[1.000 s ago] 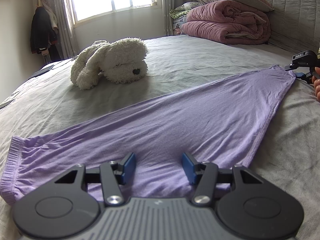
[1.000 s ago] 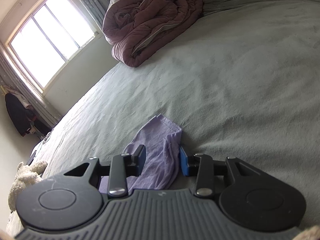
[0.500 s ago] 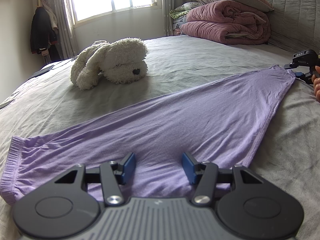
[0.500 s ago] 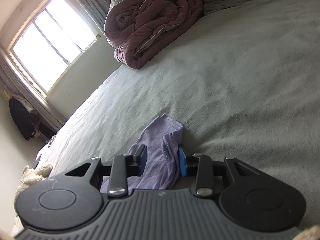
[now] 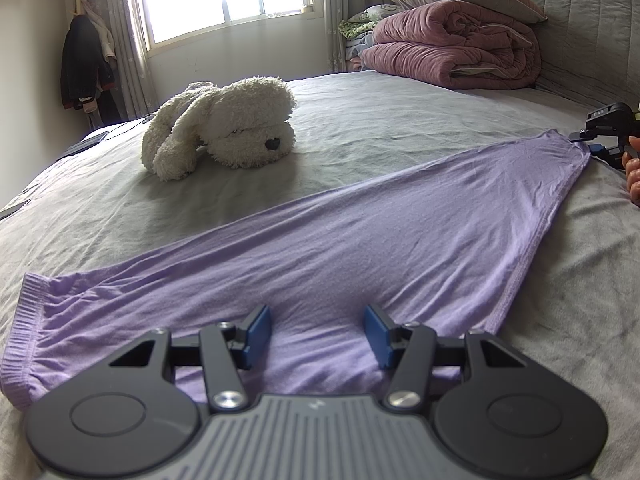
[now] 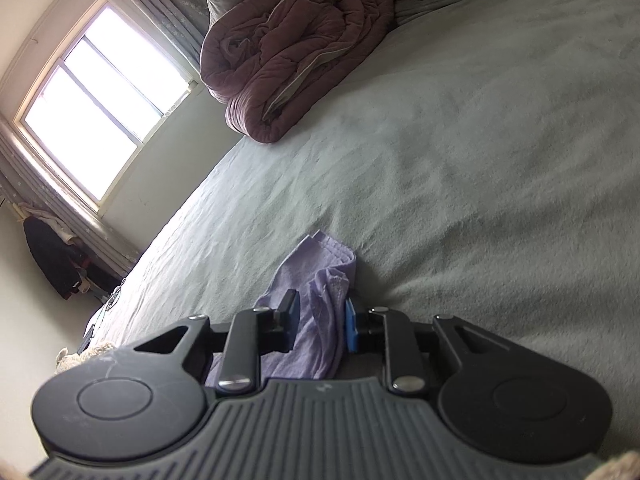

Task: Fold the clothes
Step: 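Close the right gripper on the garment hem end, then pull the hem end away from the left gripper while the left holds the waistband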

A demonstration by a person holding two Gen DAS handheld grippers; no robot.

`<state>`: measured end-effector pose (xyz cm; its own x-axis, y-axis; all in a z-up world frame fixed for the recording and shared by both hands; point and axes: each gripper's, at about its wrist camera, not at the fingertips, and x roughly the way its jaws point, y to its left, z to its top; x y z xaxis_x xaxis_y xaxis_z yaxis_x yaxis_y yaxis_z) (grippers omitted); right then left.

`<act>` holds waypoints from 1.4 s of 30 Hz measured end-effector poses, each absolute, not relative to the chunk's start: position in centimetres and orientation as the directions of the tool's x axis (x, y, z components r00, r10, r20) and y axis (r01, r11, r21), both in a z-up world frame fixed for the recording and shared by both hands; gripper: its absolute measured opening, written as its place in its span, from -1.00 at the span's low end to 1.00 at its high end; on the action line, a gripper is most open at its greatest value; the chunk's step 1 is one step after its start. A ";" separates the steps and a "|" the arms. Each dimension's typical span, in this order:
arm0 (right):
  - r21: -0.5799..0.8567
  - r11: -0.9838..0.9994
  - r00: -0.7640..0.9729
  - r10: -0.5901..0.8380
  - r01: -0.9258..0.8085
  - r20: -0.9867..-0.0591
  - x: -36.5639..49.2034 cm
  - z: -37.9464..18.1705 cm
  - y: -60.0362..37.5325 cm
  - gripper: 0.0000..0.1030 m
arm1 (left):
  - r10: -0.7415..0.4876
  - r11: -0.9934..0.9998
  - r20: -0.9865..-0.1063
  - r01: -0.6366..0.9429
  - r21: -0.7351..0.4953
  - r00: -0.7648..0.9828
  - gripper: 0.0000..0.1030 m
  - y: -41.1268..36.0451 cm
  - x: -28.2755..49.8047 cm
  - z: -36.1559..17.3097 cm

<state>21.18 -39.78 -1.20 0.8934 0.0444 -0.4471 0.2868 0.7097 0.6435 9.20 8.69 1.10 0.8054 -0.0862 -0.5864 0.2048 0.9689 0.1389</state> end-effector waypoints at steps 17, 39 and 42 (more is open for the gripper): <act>0.601 0.745 0.902 -0.003 0.289 -0.431 21.0 -0.6 -38.7 -0.75 | -0.086 0.969 -0.585 0.205 0.140 0.806 0.04 8.6 9.2 1.1; 0.487 0.820 0.909 -0.092 0.300 -0.406 21.1 0.7 -37.1 -0.90 | -0.083 0.969 -0.583 0.203 0.144 0.808 0.06 8.6 9.2 1.0; 0.490 0.824 0.917 -0.082 0.283 -0.392 21.1 1.0 -36.9 -0.90 | -0.083 0.969 -0.583 0.203 0.143 0.808 0.06 8.6 9.2 1.0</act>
